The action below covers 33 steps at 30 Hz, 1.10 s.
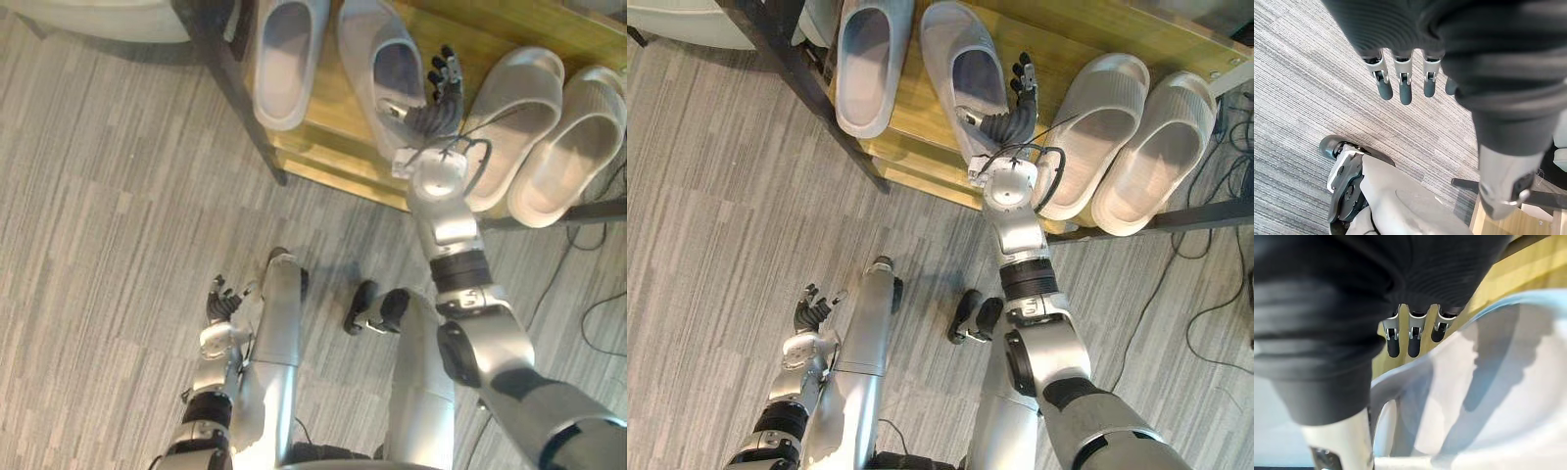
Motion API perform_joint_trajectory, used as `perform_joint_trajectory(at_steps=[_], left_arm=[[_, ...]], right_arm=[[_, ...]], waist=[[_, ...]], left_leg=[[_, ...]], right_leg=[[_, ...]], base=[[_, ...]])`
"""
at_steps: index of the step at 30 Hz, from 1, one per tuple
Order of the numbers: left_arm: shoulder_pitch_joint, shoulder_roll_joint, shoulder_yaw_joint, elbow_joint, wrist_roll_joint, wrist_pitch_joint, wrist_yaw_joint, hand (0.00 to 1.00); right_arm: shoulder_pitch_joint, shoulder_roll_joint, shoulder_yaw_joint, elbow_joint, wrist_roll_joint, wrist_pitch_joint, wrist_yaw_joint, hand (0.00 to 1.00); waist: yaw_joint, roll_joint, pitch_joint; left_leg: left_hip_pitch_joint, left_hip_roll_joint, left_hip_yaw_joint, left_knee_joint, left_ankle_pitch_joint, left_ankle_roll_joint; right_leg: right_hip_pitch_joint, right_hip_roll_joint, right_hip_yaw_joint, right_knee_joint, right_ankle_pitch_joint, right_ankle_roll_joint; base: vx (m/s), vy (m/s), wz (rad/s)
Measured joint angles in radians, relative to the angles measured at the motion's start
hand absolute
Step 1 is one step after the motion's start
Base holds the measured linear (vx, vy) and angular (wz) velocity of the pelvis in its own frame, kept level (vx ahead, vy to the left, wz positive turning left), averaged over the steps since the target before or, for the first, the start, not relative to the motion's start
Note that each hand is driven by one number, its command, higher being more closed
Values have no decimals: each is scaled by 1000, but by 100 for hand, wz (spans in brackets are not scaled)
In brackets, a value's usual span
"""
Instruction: Organize the slippers on the shoe rack
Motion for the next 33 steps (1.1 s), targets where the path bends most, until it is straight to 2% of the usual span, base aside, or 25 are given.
perform_joint_trajectory(at_steps=[6,13,16,23,33], left_arm=[[5,-1,7,8,2,14,11,0],[3,-1,8,15,2,16,19,0],[3,-3,8,17,2,18,34,0],[5,-6,8,18,3,20,39,0],[5,-13,19,18,1,16,40,0]], right_arm=[[21,71,17,0,127,-19,20,0],[22,117,60,0,260,-51,23,0],[22,129,78,0,306,-51,25,0],[13,131,81,1,374,-66,21,0],[10,91,75,0,370,-63,24,0]], waist=[[2,-1,-14],[3,-1,-15],[4,-1,-15],[12,-1,-15],[11,-1,-15]], left_leg=[[13,6,4,-16,-2,-1],[16,6,6,-19,-3,-2],[27,6,5,-23,-3,-3],[46,6,3,-46,-3,-3],[47,15,1,-42,-3,-3]], right_leg=[[8,2,-1,-14,1,1],[12,3,0,-17,3,5],[25,3,-3,-21,2,4],[45,4,-9,-42,3,5],[49,11,-10,-45,1,2]], base=[[-1,14,-3],[0,0,0],[6,10,0],[5,28,0],[23,26,0]])
